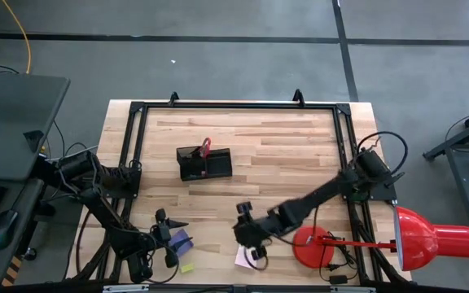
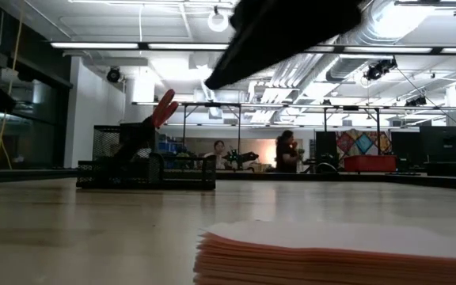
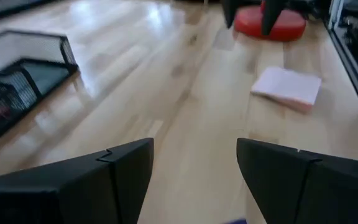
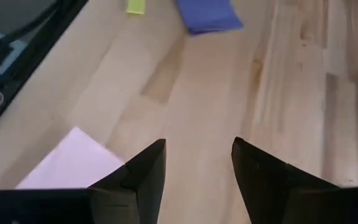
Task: Pick and place office supplies into organizer
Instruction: Put the left purple sticky note into the desk organizer
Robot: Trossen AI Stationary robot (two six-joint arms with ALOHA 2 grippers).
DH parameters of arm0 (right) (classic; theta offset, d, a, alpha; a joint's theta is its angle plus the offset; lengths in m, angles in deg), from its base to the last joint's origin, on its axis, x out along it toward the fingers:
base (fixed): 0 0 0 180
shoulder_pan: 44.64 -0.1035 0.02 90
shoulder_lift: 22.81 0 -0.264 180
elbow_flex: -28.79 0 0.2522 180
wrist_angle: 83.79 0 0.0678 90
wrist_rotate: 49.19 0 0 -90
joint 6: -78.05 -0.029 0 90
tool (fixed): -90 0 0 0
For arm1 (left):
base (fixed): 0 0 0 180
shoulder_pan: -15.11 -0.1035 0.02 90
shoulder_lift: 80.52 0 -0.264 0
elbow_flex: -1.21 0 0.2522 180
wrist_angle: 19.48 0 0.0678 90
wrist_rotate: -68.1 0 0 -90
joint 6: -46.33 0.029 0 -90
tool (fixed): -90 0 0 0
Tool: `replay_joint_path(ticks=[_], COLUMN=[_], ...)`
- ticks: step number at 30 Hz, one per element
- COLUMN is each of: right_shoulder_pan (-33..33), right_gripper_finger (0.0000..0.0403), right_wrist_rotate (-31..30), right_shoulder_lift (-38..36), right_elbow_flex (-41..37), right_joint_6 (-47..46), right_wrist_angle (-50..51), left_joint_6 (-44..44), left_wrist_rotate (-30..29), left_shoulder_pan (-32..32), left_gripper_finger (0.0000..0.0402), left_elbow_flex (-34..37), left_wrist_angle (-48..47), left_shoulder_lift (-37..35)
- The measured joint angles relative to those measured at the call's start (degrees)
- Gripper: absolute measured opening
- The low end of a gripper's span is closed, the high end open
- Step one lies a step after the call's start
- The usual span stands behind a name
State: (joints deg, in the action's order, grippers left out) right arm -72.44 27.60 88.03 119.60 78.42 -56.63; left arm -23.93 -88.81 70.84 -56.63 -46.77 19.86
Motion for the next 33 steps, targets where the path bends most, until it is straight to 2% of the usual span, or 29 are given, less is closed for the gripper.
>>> replay_joint_path(ticks=[8,14,21,24,28,33], right_shoulder_pan=[-4.2,-4.51,-4.89,-4.89,-4.86,-5.37], right_gripper_finger=[0.0172,0.0172,0.0172,0.0171,0.0166,0.0156], right_wrist_rotate=[-11.67,-13.62,-15.18,-15.78,-15.96,-15.25], right_shoulder_lift=[0.0,0.0,0.0,0.0,0.0,0.0], right_elbow_flex=[-8.05,-9.79,-12.04,-12.9,-14.08,-16.83], right_joint_6=[-0.59,-5.23,-7.03,-8.31,-9.36,-7.98], right_wrist_angle=[-12.86,-12.78,-14.82,-14.93,-15.79,-20.7], left_joint_6=[1.07,2.55,10.95,15.38,21.97,23.68], left_wrist_rotate=[14.03,27.99,26.5,29.49,37.87,40.04], left_shoulder_pan=[-6.39,-11.39,-13.08,-13.04,-12.97,-12.2], left_gripper_finger=[0.0221,0.0221,0.0221,0.0221,0.0221,0.0221], left_elbow_flex=[0.0,-0.02,-3.41,-5.43,-10.88,-17.58], left_wrist_angle=[-0.07,-1.26,0.27,-0.39,-10.24,-28.25], left_shoulder_lift=[-0.03,-0.04,-0.04,-0.07,-0.63,-0.61])
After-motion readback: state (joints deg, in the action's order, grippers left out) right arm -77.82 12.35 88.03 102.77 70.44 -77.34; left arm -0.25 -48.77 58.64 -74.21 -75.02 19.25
